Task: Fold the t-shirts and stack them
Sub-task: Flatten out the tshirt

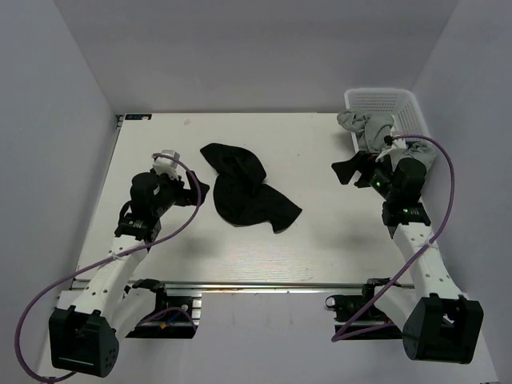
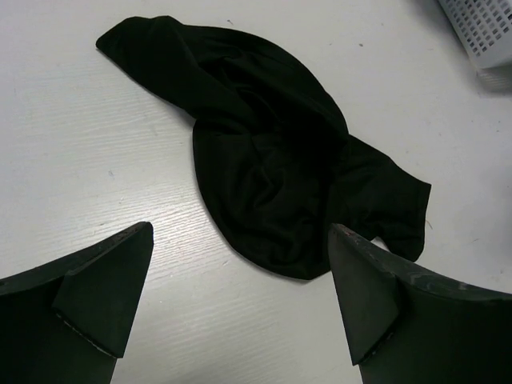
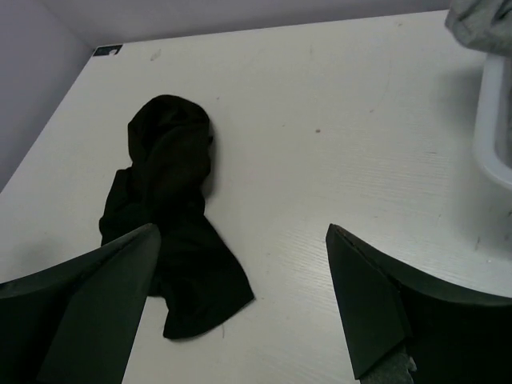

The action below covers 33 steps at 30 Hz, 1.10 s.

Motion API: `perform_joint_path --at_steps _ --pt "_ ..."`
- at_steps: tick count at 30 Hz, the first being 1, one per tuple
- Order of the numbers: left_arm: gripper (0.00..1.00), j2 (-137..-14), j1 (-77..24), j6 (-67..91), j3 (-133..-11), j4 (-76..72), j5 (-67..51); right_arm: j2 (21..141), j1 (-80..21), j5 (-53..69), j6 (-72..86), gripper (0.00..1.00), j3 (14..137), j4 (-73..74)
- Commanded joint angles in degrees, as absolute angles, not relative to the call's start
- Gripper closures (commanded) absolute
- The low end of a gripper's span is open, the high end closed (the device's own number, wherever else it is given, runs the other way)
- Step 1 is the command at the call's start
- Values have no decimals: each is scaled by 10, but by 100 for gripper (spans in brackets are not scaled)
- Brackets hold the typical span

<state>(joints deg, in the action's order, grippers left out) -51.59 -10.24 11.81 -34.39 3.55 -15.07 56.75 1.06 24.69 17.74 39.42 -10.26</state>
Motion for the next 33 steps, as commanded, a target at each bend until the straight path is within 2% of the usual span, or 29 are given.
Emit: perform_joint_path --at_steps 1,4,8,9,11,17,21,25,30,31,33 --pt "0 -536 -104 112 -369 42 -156 560 10 324 188 10 386 -111" --pt "0 -587 -104 131 -369 36 -149 583 5 385 157 10 364 -121" --pt "0 -669 -109 125 -383 16 -205 620 -35 325 98 10 413 -22" --pt "0 -683 -109 134 -383 7 -211 622 -66 259 75 10 417 -15" --pt "0 -726 -114 139 -388 2 -211 626 -85 214 70 10 415 -5" --pt "9 -823 -134 144 -435 1 -211 711 -190 100 46 10 462 50" --pt "14 -882 -153 144 -482 29 -175 833 -235 127 23 10 507 97" --pt "23 -932 -164 139 -517 51 -152 912 -254 96 41 10 547 97" --pt "32 -958 -176 139 -527 58 -120 908 -265 68 90 10 519 36" --pt "37 -958 -176 139 -527 58 -113 903 -266 67 92 10 509 17" --pt "39 -965 -181 139 -527 58 -113 905 -275 53 96 10 505 12"
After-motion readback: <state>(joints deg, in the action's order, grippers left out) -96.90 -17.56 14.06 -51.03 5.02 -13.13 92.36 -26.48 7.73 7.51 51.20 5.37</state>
